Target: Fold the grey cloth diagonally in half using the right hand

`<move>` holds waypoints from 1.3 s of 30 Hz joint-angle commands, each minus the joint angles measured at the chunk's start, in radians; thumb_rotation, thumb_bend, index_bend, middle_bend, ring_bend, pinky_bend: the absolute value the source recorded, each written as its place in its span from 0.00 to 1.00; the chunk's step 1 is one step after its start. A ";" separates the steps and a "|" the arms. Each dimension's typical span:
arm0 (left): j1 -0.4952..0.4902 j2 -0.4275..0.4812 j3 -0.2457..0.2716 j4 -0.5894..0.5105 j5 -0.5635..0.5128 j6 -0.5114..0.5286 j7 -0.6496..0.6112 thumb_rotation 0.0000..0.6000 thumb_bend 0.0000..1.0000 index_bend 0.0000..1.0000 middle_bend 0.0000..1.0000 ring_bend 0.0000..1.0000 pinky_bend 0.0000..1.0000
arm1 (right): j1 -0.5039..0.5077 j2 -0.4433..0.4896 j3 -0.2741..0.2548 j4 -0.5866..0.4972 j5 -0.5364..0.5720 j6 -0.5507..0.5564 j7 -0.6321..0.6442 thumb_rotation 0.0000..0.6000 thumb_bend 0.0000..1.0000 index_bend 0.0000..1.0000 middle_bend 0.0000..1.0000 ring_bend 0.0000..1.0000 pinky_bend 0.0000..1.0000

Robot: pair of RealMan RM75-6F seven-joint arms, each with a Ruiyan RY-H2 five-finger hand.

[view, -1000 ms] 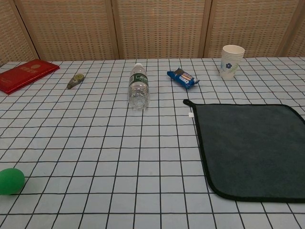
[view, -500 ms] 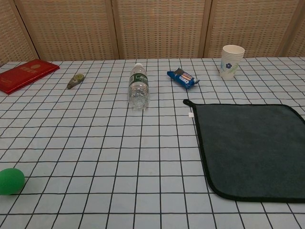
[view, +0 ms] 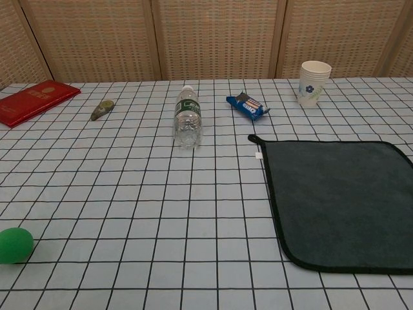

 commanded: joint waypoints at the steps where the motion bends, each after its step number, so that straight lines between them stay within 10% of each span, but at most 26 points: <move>1: 0.000 0.000 0.000 0.000 -0.001 0.000 -0.002 1.00 0.00 0.00 0.00 0.00 0.00 | 0.007 -0.005 0.000 0.005 0.011 -0.015 0.006 1.00 0.00 0.18 0.00 0.00 0.00; 14: 0.001 0.003 -0.001 0.000 -0.002 0.001 -0.009 1.00 0.00 0.00 0.00 0.00 0.00 | 0.027 -0.019 0.000 0.008 0.025 -0.045 0.006 1.00 0.01 0.18 0.00 0.00 0.00; 26: -0.001 0.005 -0.001 0.003 -0.002 -0.003 -0.020 1.00 0.00 0.00 0.00 0.00 0.00 | 0.038 -0.031 0.001 0.021 0.026 -0.045 0.024 1.00 0.39 0.19 0.00 0.00 0.00; 39: -0.001 0.004 0.000 0.002 -0.001 -0.004 -0.014 1.00 0.00 0.00 0.00 0.00 0.00 | 0.037 -0.026 -0.005 0.023 0.010 -0.016 0.055 1.00 0.48 0.20 0.00 0.00 0.00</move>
